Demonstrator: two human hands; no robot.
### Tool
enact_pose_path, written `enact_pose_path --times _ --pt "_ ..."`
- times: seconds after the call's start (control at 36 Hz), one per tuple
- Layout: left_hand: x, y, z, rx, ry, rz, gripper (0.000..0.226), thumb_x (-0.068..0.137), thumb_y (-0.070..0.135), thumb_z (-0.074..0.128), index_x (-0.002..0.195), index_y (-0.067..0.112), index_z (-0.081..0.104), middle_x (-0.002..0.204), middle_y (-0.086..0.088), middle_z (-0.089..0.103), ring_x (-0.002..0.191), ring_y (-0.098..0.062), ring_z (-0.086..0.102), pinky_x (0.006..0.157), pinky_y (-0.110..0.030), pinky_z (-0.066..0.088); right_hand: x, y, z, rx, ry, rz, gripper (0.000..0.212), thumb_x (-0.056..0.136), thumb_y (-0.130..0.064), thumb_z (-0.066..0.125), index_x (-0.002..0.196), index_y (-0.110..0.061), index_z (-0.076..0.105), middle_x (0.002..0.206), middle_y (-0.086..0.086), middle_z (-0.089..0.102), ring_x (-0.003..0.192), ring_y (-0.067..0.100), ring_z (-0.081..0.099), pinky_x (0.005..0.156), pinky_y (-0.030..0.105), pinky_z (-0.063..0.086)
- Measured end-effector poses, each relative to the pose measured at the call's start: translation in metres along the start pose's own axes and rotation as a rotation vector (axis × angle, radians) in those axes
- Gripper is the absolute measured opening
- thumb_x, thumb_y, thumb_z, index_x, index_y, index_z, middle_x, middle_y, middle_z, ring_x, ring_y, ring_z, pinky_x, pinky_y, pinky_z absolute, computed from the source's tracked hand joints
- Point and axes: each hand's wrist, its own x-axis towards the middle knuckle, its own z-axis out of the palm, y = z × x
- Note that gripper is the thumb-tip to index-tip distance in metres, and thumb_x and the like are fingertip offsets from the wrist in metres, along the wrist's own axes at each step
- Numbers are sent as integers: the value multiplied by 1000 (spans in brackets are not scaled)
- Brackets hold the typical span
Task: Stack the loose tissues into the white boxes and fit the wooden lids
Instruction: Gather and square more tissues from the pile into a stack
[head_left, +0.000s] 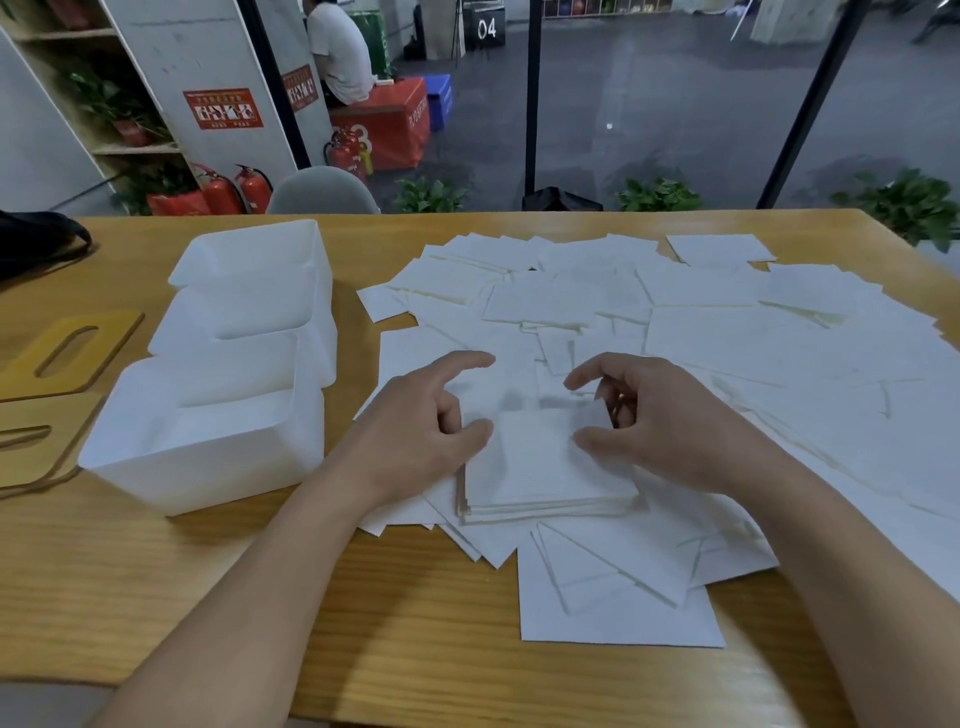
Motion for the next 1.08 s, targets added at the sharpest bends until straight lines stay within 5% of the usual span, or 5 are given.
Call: enact_pose_path --times 0.19,0.44,0.75,0.94,1.08 --pt "15 -8 3 149 254 -50 17 104 28 71 118 34 78 93 15 67 84 -7 62 75 -16 46 -2 -4 4 -24 124 -49 36 83 -34 89 112 -45 70 105 -20 61 77 6 58 70 11 46" --pt "43 -5 11 270 130 -164 64 102 53 70 159 34 47 142 10 59 133 -16 48 100 -36 43 -1 -4 13 -78 111 -80 21 92 -36 83 108 -43 72 104 -18 65 82 7 60 73 12 46" --pt "52 -10 11 80 194 -160 36 102 33 75 137 30 67 108 14 62 95 -1 61 71 -17 42 1 0 17 -108 115 -100 20 92 -36 83 107 -43 73 105 -24 63 82 8 62 73 13 47" --pt "47 -8 10 67 237 -58 6 106 31 69 102 27 71 104 14 63 103 -12 58 86 -30 47 0 -1 16 -113 109 -97 19 93 -35 83 109 -39 75 101 -19 67 82 7 62 73 14 47" --pt "48 -5 11 -109 270 -23 20 111 31 60 92 26 60 71 16 56 63 -6 48 57 -19 38 -1 -3 17 -103 88 -93 14 94 -34 82 105 -39 76 98 -19 68 85 8 63 71 16 48"
